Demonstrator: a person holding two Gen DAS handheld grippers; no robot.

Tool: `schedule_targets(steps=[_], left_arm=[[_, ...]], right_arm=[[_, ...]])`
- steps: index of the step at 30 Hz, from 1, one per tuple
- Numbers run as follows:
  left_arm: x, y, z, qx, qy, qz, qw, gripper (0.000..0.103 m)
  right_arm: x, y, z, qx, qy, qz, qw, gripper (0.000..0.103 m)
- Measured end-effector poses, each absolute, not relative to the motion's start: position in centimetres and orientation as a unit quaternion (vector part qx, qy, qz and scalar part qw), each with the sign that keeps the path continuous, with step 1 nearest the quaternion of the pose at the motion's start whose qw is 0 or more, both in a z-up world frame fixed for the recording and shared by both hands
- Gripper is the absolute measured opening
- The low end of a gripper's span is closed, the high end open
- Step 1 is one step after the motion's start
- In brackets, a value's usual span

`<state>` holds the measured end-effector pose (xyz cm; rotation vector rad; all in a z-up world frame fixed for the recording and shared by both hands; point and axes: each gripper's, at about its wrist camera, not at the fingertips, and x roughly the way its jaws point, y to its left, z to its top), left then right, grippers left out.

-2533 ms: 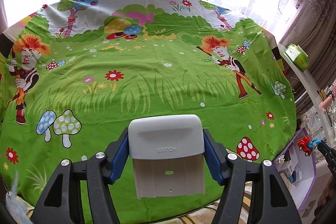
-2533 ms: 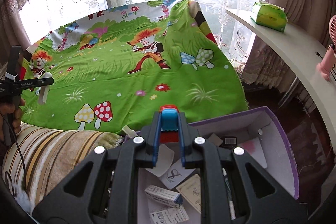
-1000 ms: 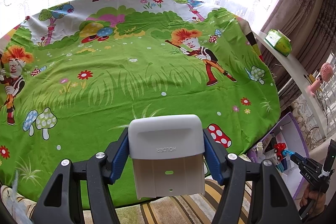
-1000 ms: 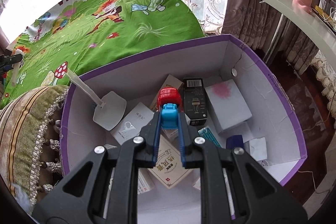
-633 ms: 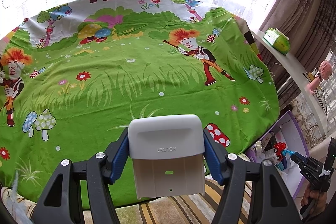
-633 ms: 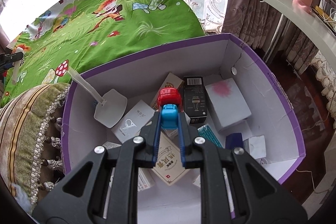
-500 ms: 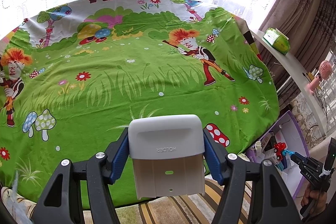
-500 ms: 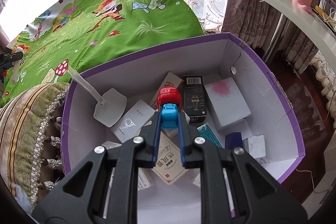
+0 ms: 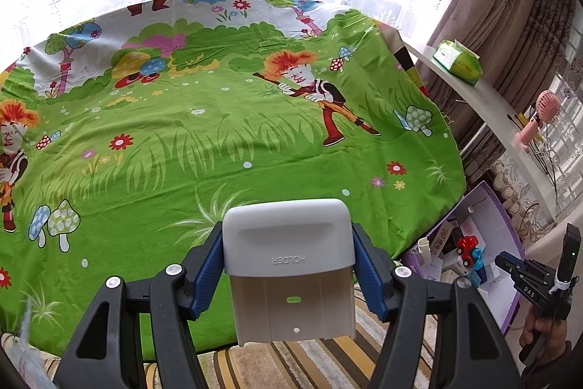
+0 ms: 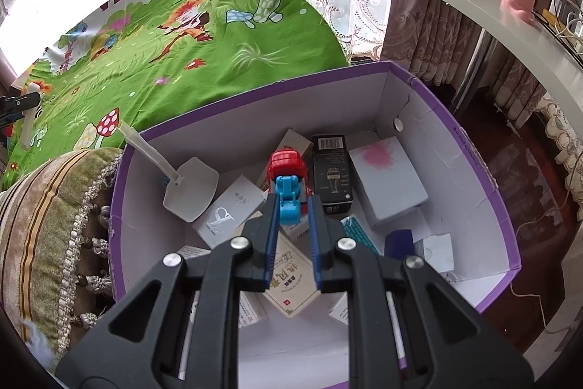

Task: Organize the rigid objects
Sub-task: 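Open the right gripper to drop the toy car while the left gripper carries the wall holder over the box, then open the left gripper to drop the white wall holder into the purple box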

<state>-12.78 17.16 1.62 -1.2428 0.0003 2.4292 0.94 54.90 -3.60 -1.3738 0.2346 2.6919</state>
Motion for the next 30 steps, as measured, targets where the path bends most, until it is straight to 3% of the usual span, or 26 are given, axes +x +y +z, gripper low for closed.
schedule_targets(steps=[4,11,14,18,25,30], left_arm=[[-11.1,20.2,2.6,-0.436,0.018,0.862,0.256,0.065],[-7.2,27.6,3.5,-0.435,0.062,0.822,0.363,0.066],[-5.8,30.4,3.5,-0.439,0.077,0.801,0.399,0.067],[-4.8,32.6,3.2,-0.447,0.095,0.790,0.408,0.077],[-3.6,33.5,2.1,-0.468,0.097,0.781,0.401,0.081],[-3.3,33.3,0.2,-0.518,0.059,0.760,0.388,0.081]], right_arm=[[1.2,54.9,-2.9,-0.448,0.066,0.889,0.071,0.044],[2.3,54.6,-1.5,-0.449,0.042,0.886,0.110,0.066],[3.0,54.6,-0.8,-0.447,0.034,0.885,0.128,0.069],[3.7,54.7,0.0,-0.445,0.036,0.883,0.145,0.072],[4.6,55.1,0.4,-0.443,0.037,0.878,0.178,0.075],[5.5,55.5,0.3,-0.448,0.059,0.870,0.196,0.075]])
